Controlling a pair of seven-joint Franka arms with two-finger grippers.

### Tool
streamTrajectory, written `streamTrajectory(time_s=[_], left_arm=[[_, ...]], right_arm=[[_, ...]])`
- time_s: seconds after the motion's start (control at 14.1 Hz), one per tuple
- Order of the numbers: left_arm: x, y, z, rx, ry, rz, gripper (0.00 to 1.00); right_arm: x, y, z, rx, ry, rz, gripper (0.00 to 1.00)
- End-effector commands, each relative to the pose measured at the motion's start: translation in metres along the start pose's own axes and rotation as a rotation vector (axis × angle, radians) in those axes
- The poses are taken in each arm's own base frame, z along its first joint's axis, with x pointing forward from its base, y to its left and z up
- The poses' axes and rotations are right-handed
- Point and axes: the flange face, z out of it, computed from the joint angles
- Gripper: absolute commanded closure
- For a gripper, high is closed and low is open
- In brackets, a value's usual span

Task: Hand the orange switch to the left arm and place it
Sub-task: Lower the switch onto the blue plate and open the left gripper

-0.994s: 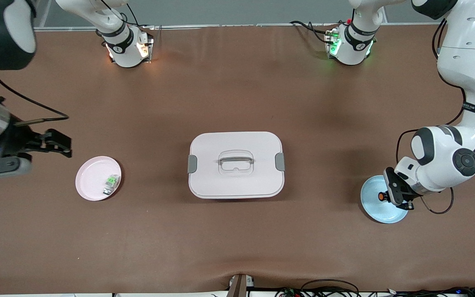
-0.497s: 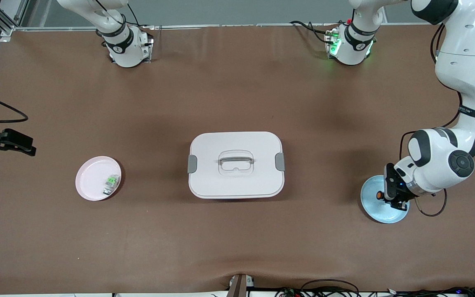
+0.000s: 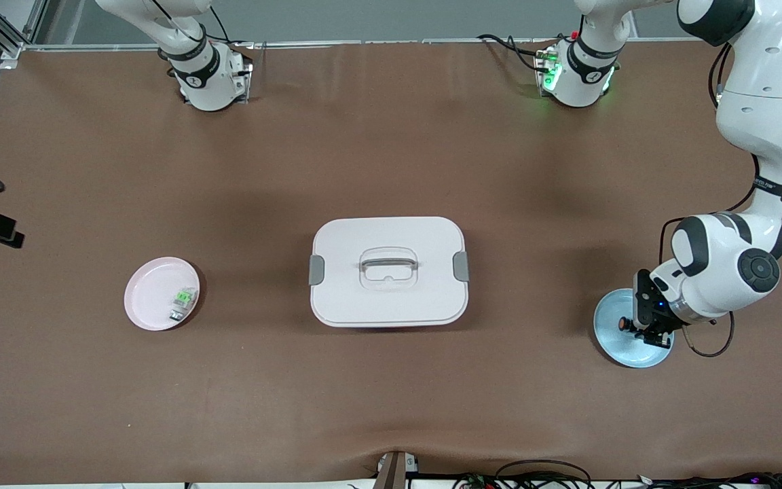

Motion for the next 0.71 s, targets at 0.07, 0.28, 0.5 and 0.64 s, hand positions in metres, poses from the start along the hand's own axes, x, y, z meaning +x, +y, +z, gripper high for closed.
streamTrajectory(time_s=[0.07,0.28,0.5,0.64], left_arm=[[-0.005,-0.008,-0.009,0.028,-0.009,0.010,0.00],[-0.008,-0.021,-0.036,0.017,-0.005,0.000,0.00],[-0.011,-0.026,-0.062,-0.015,0.041,-0.142,0.00],[-0.010,-0.029,-0.081,-0.006,0.036,-0.189,0.00]], right_arm=[[-0.018,0.007,-0.013,0.013,-0.032,0.005,0.00],[-0.021,0.015,-0.002,0.017,-0.066,0.015,0.00],[-0.034,0.019,0.004,0.019,-0.070,0.024,0.00],[-0.049,0.017,0.010,0.051,-0.033,0.023,0.00]])
